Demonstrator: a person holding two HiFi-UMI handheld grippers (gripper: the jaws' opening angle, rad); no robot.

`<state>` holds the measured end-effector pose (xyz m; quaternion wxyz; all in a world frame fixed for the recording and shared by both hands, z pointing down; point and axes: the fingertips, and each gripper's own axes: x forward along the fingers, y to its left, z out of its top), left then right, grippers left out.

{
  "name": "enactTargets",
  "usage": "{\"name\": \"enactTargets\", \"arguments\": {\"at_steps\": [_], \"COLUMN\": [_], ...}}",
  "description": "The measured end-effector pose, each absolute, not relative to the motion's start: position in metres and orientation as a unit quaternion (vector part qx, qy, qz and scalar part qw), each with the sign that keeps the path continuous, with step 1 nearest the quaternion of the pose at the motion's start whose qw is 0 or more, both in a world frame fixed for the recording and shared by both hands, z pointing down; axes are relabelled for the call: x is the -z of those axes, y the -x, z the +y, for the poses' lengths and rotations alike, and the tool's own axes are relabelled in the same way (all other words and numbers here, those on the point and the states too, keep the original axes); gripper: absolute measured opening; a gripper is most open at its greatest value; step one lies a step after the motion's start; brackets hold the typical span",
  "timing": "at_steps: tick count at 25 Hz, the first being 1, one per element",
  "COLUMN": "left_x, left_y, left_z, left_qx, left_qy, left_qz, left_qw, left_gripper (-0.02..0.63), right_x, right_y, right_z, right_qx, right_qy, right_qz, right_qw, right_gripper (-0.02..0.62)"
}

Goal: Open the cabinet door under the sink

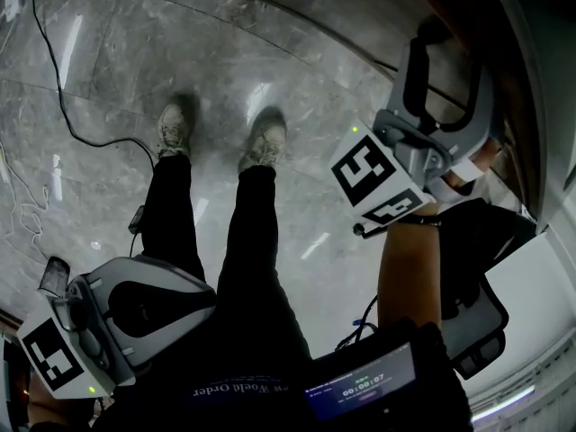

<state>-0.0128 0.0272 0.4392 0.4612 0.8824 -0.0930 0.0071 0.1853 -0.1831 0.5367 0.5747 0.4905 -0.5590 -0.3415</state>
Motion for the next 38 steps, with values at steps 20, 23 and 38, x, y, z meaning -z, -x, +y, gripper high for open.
{"name": "enactTargets", "arguments": {"at_steps": [20, 23, 38], "left_x": [-0.386, -0.366, -0.283], "left_y": [0.013, 0.015, 0.08], "left_z": [0.003, -0.003, -0.046], "left_qx": [0.009, 0.012, 0.014], "left_qy": [-0.898, -0.903, -0.918], "left_qz": [-0.086, -0.085, -0.03], "left_qw": [0.431, 0.421, 0.394], "left_gripper": [0.0, 0.0, 0.0], "right_x": [-0.523, -0.52, -0.59], "right_y": [-0.162, -0.156, -0.167], "right_z": [-0.131, -0.114, -0.103], "right_qx": [-0.01, -0.074, -0.242], "right_qy": [-0.28, -0.255, -0.286], "right_qz": [-0.732, -0.753, -0.679], "right_qw": [0.621, 0.603, 0.631], "right_gripper": [0.278, 0.258, 0.117]}}
